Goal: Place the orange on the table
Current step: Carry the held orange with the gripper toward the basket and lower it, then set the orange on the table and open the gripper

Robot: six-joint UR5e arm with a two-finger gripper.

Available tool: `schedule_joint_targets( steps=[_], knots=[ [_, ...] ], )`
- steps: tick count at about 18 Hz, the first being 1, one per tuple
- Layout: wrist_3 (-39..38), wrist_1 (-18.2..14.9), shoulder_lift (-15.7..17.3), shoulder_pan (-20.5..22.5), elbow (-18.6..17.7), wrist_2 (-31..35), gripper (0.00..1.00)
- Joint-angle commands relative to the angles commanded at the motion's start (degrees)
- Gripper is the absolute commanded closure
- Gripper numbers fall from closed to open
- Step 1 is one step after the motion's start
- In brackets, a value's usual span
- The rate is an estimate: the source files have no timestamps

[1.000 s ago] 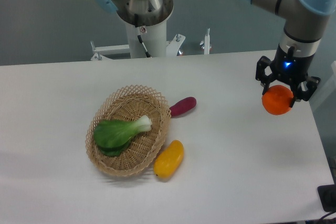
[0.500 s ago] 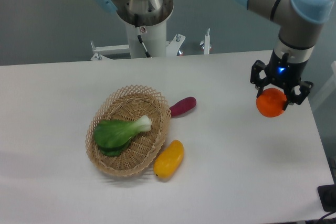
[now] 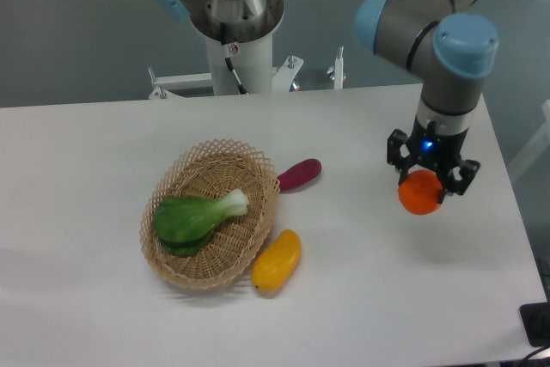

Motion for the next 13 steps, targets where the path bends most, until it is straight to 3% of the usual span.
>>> schedule_joint_targets(
  steps=[5, 13],
  knots=[
    [-0.4, 0.1, -0.9, -1.1, -2.7, 0.1, 0.31],
    [-0.9, 0.4, -1.9, -2.8, -5.4, 0.1, 0.33]
  ],
)
